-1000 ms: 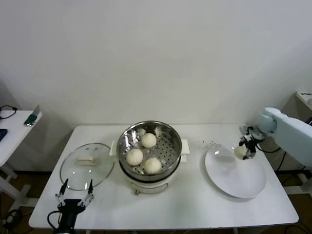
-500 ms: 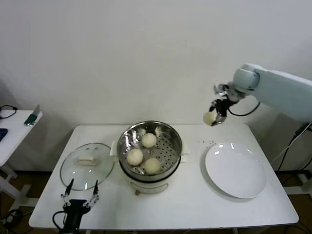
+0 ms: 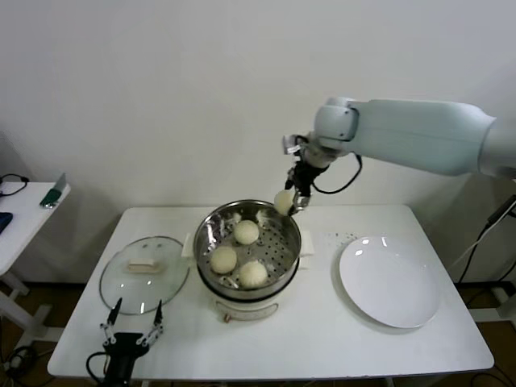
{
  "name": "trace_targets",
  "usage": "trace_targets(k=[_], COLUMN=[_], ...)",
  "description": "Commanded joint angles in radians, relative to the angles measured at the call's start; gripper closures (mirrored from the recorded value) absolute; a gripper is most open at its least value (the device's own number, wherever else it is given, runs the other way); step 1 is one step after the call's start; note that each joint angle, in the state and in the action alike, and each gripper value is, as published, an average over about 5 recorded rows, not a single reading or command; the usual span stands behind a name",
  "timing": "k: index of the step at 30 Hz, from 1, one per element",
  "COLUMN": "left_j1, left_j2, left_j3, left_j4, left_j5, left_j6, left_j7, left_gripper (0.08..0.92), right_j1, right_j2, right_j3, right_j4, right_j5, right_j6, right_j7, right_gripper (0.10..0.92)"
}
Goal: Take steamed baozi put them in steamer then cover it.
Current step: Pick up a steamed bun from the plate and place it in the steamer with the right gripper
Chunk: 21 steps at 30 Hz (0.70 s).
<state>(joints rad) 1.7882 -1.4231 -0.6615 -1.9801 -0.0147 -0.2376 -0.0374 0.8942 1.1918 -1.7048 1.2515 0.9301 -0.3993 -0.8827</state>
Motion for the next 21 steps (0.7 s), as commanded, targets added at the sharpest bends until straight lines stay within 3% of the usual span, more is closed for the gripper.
trace_targets(k=[1, 21], left_j1=[-0.004, -0.012], left_j2=[0.006, 0.007], left_j3=[0.001, -0.013], left_j4=[0.0, 0.015], left_j5=[-0.008, -0.013], left_j6=[0.001, 0.005], left_j7=[0.0, 0.002], left_gripper=[0.177, 0.177], right_j1=[-0.015, -0.138], right_j2=[0.142, 0.165], right_j3=[-0.082, -0.105], right_j4=[0.049, -0.011], right_j5=[0.115, 0.004], right_j6=[-0.048, -0.051], right_j7=[0.087, 0.099], right_gripper=[0.321, 0.312])
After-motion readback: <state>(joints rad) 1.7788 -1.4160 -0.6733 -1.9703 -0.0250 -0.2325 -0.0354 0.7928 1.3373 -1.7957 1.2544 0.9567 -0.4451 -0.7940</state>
